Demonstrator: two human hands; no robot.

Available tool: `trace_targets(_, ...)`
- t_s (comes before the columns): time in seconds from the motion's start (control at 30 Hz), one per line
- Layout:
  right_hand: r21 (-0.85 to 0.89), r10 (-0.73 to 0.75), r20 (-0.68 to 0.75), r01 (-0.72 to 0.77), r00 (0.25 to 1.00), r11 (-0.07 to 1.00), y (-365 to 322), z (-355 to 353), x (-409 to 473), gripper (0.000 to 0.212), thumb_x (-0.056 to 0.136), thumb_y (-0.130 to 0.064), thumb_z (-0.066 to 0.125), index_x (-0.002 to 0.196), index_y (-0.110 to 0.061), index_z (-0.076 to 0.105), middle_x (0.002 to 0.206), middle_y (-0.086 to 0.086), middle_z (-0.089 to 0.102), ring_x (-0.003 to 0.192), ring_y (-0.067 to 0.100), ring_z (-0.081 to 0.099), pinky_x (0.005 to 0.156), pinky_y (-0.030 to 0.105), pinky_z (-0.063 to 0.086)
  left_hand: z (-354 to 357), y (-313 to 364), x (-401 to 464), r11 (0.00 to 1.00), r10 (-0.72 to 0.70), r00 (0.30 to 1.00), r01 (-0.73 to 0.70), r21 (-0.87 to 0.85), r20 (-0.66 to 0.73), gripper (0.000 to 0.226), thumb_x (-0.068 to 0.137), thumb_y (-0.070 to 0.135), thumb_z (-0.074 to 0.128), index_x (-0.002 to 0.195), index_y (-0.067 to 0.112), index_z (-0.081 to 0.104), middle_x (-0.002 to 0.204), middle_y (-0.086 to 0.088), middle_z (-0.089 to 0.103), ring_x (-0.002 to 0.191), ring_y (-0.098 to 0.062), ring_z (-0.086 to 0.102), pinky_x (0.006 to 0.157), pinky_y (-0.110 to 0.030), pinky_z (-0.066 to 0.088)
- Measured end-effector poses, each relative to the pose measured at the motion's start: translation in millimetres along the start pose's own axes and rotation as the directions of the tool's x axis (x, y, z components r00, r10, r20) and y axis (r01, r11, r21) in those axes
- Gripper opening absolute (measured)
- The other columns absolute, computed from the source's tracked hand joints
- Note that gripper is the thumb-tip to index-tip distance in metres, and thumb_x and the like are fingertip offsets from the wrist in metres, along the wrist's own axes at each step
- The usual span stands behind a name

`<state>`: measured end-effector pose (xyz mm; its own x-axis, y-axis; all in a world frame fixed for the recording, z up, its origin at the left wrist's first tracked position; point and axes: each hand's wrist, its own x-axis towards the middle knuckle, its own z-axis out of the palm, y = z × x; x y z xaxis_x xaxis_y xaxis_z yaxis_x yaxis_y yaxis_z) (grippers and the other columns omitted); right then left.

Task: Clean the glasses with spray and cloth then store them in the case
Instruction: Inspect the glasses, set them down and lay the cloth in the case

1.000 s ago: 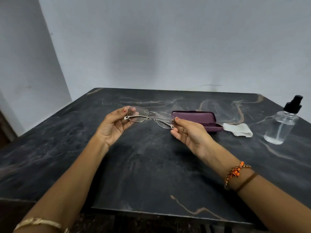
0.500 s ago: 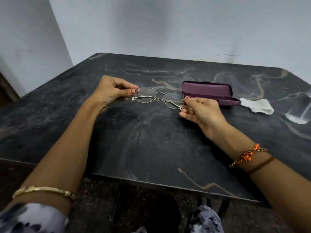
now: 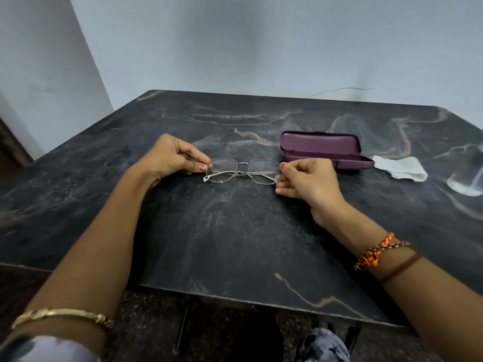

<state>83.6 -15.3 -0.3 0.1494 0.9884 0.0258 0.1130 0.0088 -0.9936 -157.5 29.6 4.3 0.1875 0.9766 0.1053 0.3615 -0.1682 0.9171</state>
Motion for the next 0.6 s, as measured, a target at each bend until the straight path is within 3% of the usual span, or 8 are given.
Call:
trace_targets(0.43,-0.021,0.003,-0.031,-0.003,1.0,1.0,-0.8,-3.9,-1.0,0.023,0.09,-0.019,0.052,0.069,-0.014,0.06,0.068,0.009,0.065,0.048,0.011,0.064,0.047,0.02,0.053,-4.0,-3.0,-0.6,0.998,-0.016,0.999,0.019,-0.061,0.049,0.028,0.063,-0.014,0.068,0.079,0.009,0.07,0.07,0.003,0.074,0.069,-0.008,0.069,0.061,-0.013,0.052)
trace_targets(0.53,-0.221,-0.189,-0.101,0.163,0.977,0.962,-3.0,-9.3,-5.8,0.024,0.09,-0.024,0.05,0.07,-0.015,0.06,0.065,0.007,0.067,0.047,0.011,0.064,0.051,0.03,0.055,-3.3,-0.9,-2.6,0.998,-0.005,0.999,0.007,-0.066,0.033,0.029,0.064,-0.011,0.069,0.086,0.008,0.069,0.071,0.008,0.074,0.072,-0.004,0.068,0.062,-0.011,0.052)
trace_targets(0.6,-0.393,-0.408,-0.149,0.325,0.901,0.86,-6.8,-12.6,-12.7,0.018,0.089,-0.027,0.05,0.079,-0.017,0.061,0.062,-0.004,0.065,0.054,0.013,0.064,0.058,0.035,0.053,2.3,2.4,-6.2,0.995,0.029,0.997,-0.035,-0.098,-0.066,0.029,0.066,-0.008,0.07,0.092,0.003,0.067,0.07,0.012,0.073,0.07,-0.001,0.067,0.06,-0.011,0.051)
